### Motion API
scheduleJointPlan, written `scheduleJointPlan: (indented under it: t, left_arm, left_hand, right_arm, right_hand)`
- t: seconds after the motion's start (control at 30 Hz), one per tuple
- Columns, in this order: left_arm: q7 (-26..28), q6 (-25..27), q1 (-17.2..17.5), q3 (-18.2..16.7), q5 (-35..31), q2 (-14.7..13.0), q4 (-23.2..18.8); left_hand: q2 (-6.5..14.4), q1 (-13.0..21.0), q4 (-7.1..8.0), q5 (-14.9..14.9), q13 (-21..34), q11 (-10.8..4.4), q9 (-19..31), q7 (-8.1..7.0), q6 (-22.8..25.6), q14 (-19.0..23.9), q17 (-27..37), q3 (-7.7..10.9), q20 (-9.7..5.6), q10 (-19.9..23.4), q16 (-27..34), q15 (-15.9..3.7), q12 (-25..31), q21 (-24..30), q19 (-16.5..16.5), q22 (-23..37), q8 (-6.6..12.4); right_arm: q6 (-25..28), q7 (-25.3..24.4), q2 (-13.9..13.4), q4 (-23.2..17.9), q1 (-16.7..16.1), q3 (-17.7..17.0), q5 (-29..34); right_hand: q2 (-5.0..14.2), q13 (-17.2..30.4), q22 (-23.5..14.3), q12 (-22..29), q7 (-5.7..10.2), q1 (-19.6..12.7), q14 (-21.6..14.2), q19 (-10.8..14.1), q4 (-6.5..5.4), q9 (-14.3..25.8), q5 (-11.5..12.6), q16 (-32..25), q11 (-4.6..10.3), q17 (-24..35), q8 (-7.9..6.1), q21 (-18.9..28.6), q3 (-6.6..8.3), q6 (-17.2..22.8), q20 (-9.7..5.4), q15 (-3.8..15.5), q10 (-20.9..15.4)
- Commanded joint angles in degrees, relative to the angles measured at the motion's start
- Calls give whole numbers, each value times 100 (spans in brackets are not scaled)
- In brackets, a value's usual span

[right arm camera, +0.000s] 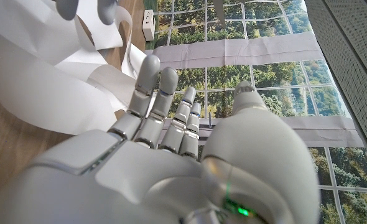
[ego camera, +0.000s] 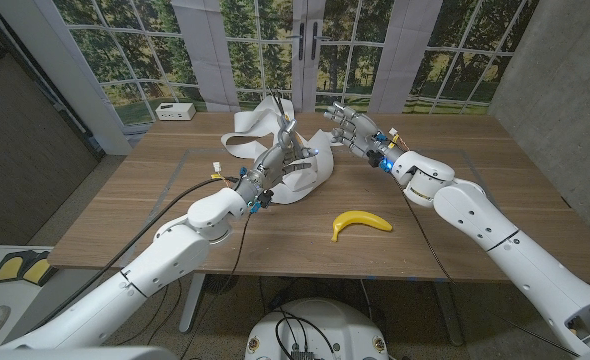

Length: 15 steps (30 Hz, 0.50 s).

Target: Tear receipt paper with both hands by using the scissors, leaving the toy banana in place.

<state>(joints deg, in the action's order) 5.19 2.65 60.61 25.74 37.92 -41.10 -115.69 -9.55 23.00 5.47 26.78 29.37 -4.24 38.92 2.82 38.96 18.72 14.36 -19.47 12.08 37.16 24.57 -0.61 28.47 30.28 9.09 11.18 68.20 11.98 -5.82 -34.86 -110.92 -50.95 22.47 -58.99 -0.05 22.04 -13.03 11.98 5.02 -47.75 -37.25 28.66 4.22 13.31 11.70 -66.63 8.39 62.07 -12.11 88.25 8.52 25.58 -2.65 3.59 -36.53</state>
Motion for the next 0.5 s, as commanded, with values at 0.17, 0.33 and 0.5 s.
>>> scheduleJointPlan:
  t: [0.17,0.33,0.5]
  left_arm:
    - [-103,285,47,-120,104,-342,-263]
    - [-179,146,222,-242,277,-398,-337]
    - [-167,131,403,-359,311,-580,-518]
  left_hand:
    - [-102,-411,168,96,50,87,994,318,125,-105,-36,-124,30,8,-55,65,-70,-102,-69,0,777]
    - [-101,-508,177,123,65,136,997,381,118,-125,-56,-117,26,-15,-72,86,-102,-146,-104,-3,775]
    - [-101,-547,174,138,64,153,1011,389,108,-156,-67,-112,24,-15,-90,97,-122,-174,-127,-5,781]
  right_arm:
    - [-54,27,-33,28,-21,-30,7]
    - [-78,44,-20,52,-17,-19,27]
    - [-53,21,-34,81,13,12,86]
  right_hand:
    - [49,-11,2,-25,4,-10,-31,-36,53,-6,-2,42,-14,-1,-28,9,-17,-10,-610,902,-24]
    - [49,-20,7,-30,7,-4,-45,-37,58,-9,-4,44,-16,7,-28,8,-25,-15,-605,901,-21]
    - [54,-32,10,-40,1,-1,-59,-36,65,-13,-5,48,-19,15,-30,10,-33,-17,-598,902,-10]
